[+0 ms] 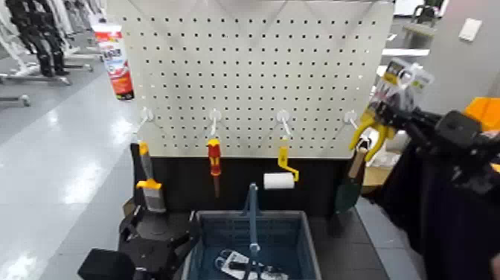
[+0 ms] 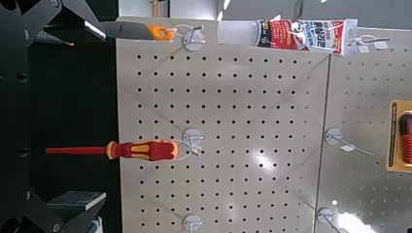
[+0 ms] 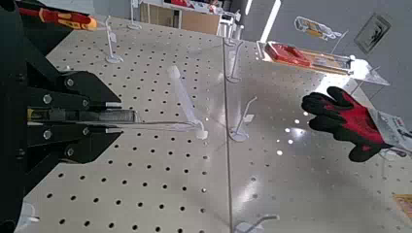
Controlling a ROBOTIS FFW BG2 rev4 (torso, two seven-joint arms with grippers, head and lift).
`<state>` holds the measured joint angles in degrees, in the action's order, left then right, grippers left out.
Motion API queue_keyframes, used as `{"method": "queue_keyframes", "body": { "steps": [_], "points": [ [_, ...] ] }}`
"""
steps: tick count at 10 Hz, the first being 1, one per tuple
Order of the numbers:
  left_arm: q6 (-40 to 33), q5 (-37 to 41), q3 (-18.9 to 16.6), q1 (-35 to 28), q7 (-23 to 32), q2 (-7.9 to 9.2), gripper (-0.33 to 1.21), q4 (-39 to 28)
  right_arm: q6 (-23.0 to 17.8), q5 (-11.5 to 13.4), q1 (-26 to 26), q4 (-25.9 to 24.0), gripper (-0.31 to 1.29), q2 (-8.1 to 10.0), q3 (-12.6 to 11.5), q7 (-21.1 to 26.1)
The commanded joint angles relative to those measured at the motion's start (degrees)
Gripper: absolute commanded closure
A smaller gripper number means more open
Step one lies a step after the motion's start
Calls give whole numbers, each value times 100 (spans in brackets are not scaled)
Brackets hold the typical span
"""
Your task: Put the yellow pliers into the crate.
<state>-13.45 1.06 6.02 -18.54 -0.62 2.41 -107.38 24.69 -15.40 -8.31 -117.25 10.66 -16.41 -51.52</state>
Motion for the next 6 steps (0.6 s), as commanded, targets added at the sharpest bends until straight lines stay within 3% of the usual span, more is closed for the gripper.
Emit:
{"method": "queue_keyframes", "body": {
  "steps": [1,3,6],
  "points": [
    [35,17,48,17,27,31,15,-3,36,-95,357,141,110,-257,209,37],
    [35,17,39,17,27,31,15,-11,-17,-121,532,422,110,-424,463,46],
    [26,17,22,17,27,31,15,-20,-114,-95,673,950,110,-503,894,46]
  ]
}}
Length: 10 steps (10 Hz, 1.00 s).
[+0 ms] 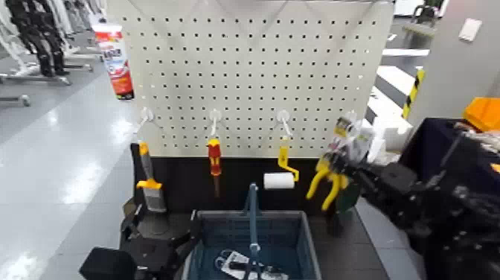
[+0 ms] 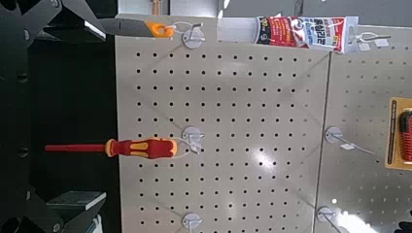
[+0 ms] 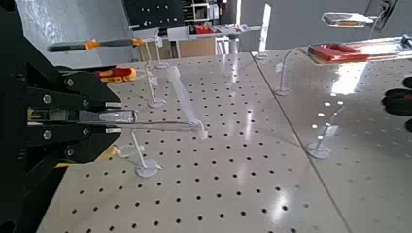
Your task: Put the yellow pliers into the crate.
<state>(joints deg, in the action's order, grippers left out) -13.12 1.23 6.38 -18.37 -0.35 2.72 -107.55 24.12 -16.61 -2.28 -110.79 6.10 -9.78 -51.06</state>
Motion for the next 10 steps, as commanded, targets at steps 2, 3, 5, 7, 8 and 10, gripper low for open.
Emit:
{"method": "queue_keyframes", "body": {
  "steps": [2,3,5,7,8,10],
  "points": [
    [-15,18,-23,-9,0,0,15,-3,-179,70,114,717,110,-74,504,0],
    [-24,18,-41,-9,0,0,15,-3,-241,70,123,901,110,-91,591,0],
    [-33,18,-49,-9,-9,0,15,-3,-311,228,123,1270,110,-91,829,9],
    [-42,27,-58,-9,-9,0,15,-3,-408,237,88,1604,110,-65,969,9],
    [-42,27,-49,-9,-9,0,15,-3,-478,255,35,1798,110,-65,1049,9],
    [-42,27,-41,0,-9,0,15,-3,-636,325,-79,2097,110,-65,1172,0]
  ]
}}
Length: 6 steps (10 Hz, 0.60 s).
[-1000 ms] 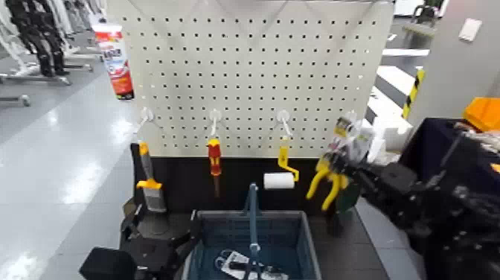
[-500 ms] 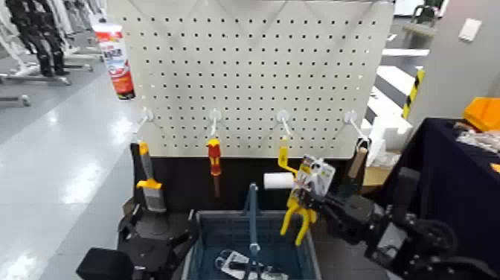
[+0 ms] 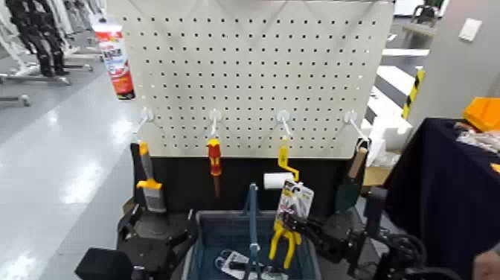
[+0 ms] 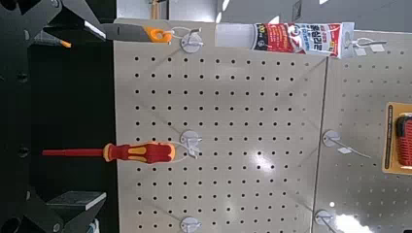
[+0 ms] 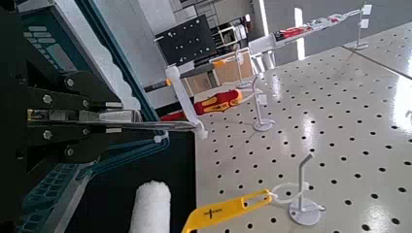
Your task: Put the yellow pliers into the crate.
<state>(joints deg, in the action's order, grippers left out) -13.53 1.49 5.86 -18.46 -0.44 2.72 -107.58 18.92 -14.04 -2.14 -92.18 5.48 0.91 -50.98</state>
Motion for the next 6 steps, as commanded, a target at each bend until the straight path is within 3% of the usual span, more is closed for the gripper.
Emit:
{"method": "queue_keyframes", "body": {
  "steps": [1,6],
  "points": [
    [0,0,12,9,0,0,15,0,-204,112,-164,393,110,6,181,-9],
    [0,0,20,18,0,-9,15,0,-310,270,-314,806,110,76,392,-9]
  ]
}}
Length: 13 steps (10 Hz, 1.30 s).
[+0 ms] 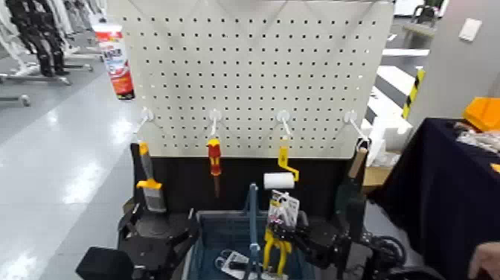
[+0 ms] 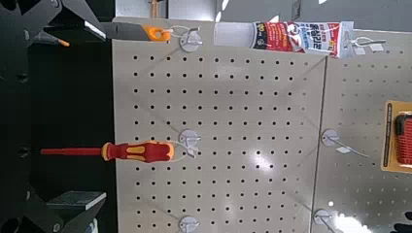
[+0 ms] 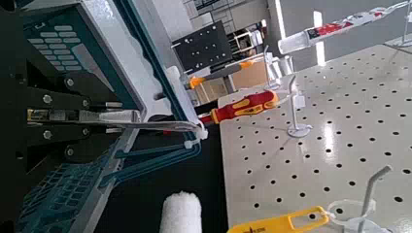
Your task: Put the yellow pliers into the crate.
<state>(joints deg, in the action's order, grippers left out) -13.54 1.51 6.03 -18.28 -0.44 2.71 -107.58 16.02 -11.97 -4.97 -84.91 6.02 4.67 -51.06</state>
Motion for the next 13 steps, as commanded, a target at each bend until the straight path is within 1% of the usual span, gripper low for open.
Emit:
{"method": "queue_keyframes", "body": {
  "steps": [1,3,4,5,6,7,8,10,11,12,13],
  "points": [
    [0,7,4,0,0,-7,15,0,-29,81,-57,141,110,49,25,0],
    [9,-2,4,9,0,-7,15,0,-20,160,-83,255,109,57,25,0],
    [9,-2,4,18,0,-16,15,0,50,134,-74,255,71,49,-10,26],
    [9,-2,4,9,0,-7,15,0,77,134,-66,229,22,40,-45,44],
    [0,-2,-5,18,0,-7,15,0,68,107,-39,167,1,49,-54,44],
    [0,-2,-5,18,0,-7,15,0,15,72,40,9,1,40,-89,158],
    [0,-2,-5,9,0,-7,15,0,-64,11,172,-281,-4,22,-151,351],
    [-9,-2,-23,0,0,-7,15,0,-398,28,673,-1063,-5,-48,-318,984],
    [-18,-2,-32,-9,0,-7,15,0,-697,90,1051,-1441,-2,-83,-388,1547],
    [-44,-2,-40,-26,0,-16,15,0,-987,46,1464,-1757,-1,-92,-344,2382],
    [-62,-2,-76,-61,0,-25,15,0,-1329,55,1798,-1924,-1,-110,-282,2795]
  ]
}}
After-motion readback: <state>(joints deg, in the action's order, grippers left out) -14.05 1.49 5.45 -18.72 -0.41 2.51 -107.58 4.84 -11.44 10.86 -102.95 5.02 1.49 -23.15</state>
